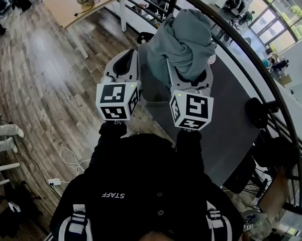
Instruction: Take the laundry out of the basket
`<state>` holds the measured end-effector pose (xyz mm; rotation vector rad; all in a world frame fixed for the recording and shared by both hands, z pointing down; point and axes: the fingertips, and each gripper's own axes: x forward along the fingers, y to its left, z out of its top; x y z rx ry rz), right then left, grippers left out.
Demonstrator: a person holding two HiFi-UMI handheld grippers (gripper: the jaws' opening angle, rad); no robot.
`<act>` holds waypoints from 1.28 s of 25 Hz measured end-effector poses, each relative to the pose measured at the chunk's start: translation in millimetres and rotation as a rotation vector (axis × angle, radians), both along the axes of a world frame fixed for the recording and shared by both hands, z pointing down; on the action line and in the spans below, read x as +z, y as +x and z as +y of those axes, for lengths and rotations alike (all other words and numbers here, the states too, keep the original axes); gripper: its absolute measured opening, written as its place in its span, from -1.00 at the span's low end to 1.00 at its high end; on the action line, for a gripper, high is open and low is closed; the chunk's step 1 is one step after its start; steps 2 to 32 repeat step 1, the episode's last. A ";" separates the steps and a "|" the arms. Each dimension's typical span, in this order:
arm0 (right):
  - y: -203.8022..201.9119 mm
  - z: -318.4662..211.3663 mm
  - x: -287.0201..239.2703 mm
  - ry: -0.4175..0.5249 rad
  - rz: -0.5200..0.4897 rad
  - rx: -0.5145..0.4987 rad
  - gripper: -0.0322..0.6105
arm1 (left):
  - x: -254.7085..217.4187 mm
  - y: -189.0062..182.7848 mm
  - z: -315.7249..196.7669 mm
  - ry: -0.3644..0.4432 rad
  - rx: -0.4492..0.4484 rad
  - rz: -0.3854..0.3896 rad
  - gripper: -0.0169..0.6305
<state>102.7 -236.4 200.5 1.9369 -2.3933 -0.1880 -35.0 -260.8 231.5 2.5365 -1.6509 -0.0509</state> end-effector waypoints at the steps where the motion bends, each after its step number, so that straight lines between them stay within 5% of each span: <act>1: -1.4 0.0 0.0 -0.001 0.000 0.000 0.16 | 0.2 -1.6 0.3 -0.001 0.000 0.000 -0.94; 32: -1.4 0.0 0.0 -0.001 0.000 0.000 0.16 | 0.2 -1.6 0.3 -0.001 0.000 0.000 -0.94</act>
